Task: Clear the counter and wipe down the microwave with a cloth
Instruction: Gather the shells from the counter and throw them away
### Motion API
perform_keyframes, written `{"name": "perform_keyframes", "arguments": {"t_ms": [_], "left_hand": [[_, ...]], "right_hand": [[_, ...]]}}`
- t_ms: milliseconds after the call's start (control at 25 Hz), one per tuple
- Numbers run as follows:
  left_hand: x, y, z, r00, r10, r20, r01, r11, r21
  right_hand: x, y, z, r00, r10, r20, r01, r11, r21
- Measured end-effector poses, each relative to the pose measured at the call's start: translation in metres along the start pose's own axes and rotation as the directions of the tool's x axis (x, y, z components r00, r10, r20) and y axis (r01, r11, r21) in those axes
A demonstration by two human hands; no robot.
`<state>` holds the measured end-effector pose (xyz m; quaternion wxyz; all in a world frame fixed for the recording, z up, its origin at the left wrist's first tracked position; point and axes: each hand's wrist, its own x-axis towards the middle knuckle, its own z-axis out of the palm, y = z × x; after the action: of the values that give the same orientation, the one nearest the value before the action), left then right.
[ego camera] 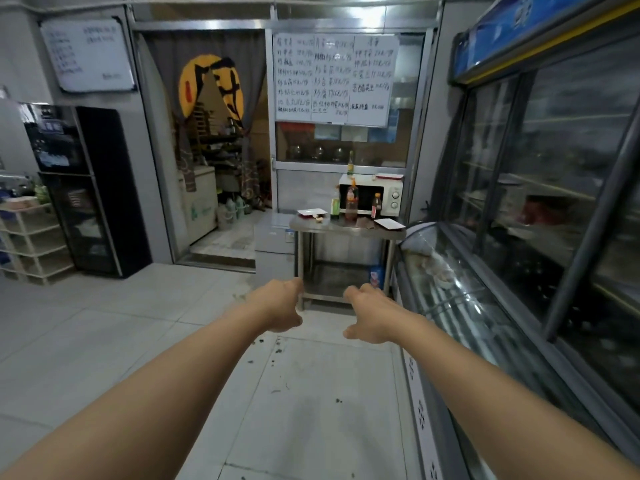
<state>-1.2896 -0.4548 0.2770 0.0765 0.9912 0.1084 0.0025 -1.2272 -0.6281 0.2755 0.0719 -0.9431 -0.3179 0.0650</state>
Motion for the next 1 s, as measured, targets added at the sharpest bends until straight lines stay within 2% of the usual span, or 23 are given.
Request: {"name": "perform_keyframes", "arguments": {"t_ms": [320,720,1000], "left_hand": [[0.161,-0.041,-0.004,1.000,0.000,0.021,0.000,1.000,-0.011],[0.380,-0.103,-0.035,0.986,0.168,0.013,-0.167,0.984,-0.054],[0.510,-0.118,-0.032,0.971,0.234,0.045,-0.228,0.968,-0.108]], "right_hand": [[0.161,0.045,-0.020,0.999,0.037,0.016,-0.037,0.999,-0.022],[0.359,0.062,-0.048,0.987,0.149,-0.053,-0.148,0.989,0.016],[0.473,0.102,-0.056,0.970,0.225,-0.089,-0.219,0.973,0.079]]}}
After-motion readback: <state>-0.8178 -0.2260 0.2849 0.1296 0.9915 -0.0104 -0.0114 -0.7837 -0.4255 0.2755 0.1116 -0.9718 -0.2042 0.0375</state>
